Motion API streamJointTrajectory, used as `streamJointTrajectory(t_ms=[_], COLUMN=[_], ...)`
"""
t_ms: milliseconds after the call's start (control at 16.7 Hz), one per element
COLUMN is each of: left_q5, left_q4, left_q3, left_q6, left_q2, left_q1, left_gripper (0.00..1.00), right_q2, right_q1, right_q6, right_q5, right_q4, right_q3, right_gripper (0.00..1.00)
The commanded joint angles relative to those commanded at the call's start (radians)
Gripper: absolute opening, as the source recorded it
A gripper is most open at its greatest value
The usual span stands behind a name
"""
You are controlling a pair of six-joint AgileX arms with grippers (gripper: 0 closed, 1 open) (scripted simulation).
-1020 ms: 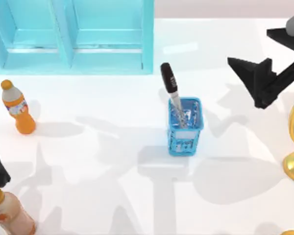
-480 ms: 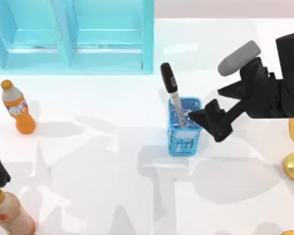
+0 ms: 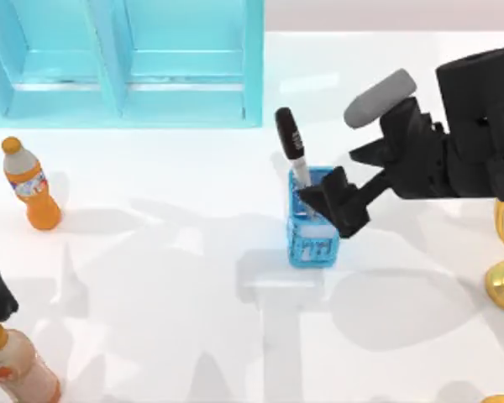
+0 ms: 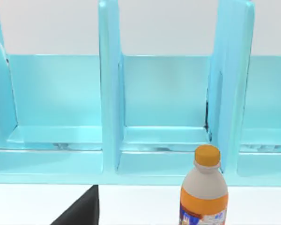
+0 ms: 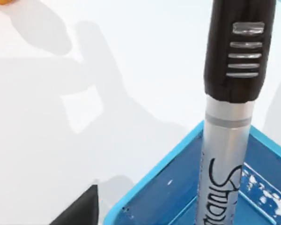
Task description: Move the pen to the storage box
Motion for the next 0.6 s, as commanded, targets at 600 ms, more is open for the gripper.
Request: streamJointTrajectory(t_ms=[600], left_q5=[0.000], left_q4=[0.000], left_q3=[0.000], left_q6=[0.000], left_q2=[0.000], left_q1=[0.000], left_gripper=[1.00], right_q2=[0.278], right_q1=[0.067], right_q6=[0.048], right_q5=[0.053], right_q4=[0.185], right_q3=[0.108], right_gripper=[1.00])
